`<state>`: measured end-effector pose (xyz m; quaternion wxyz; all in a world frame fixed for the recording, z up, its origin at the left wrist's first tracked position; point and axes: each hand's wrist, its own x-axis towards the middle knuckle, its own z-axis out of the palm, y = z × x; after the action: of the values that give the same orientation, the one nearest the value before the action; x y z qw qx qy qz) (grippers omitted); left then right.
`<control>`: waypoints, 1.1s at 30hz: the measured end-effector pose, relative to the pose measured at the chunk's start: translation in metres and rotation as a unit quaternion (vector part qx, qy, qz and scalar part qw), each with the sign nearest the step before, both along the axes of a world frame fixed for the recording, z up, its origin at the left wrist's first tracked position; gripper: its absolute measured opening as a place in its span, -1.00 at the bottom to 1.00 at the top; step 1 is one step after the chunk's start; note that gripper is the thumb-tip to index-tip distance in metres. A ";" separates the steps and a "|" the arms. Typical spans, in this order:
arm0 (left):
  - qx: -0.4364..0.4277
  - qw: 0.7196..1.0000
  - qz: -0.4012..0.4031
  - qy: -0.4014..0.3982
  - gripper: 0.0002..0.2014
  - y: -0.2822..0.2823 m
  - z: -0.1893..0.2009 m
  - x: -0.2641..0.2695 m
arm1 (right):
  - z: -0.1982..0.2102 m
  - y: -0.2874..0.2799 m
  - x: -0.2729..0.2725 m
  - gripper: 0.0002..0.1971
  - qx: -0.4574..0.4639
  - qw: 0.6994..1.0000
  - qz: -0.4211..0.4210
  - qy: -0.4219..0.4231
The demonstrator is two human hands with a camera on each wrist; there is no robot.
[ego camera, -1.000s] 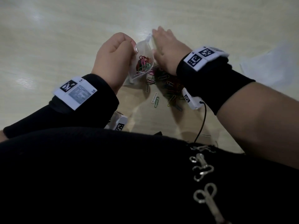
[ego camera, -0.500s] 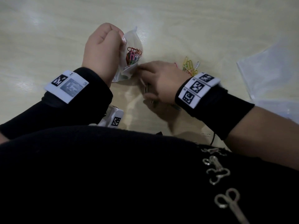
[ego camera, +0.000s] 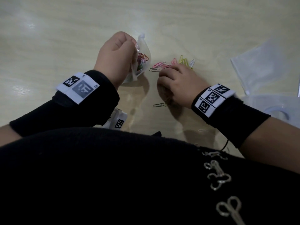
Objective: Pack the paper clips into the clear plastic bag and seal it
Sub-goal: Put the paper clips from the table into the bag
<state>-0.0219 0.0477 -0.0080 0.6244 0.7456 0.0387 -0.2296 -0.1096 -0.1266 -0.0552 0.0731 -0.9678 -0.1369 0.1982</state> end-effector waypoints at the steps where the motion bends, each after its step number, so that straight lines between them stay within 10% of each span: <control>1: -0.007 1.000 -0.010 0.006 -0.92 -0.003 0.000 -0.001 | 0.001 -0.001 0.000 -0.59 0.003 1.000 -0.020 0.006; 11: -0.020 0.996 -0.090 0.009 -0.84 -0.020 -0.007 -0.007 | 0.019 -0.011 0.024 -0.75 0.055 0.966 -0.251 -0.009; 21: -0.006 0.995 -0.099 0.025 -0.95 -0.025 -0.011 -0.011 | 0.054 0.006 0.037 -0.94 0.438 0.766 -0.468 0.045; 33: -0.028 0.997 -0.053 0.043 -0.80 -0.020 -0.016 -0.006 | 0.061 -0.001 0.035 -0.67 0.126 0.908 -0.399 0.004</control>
<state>-0.0279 0.0276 -0.0237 0.6294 0.7184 0.0196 -0.2956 -0.0750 -0.1276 0.0054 0.2677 -0.9237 0.2372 0.1374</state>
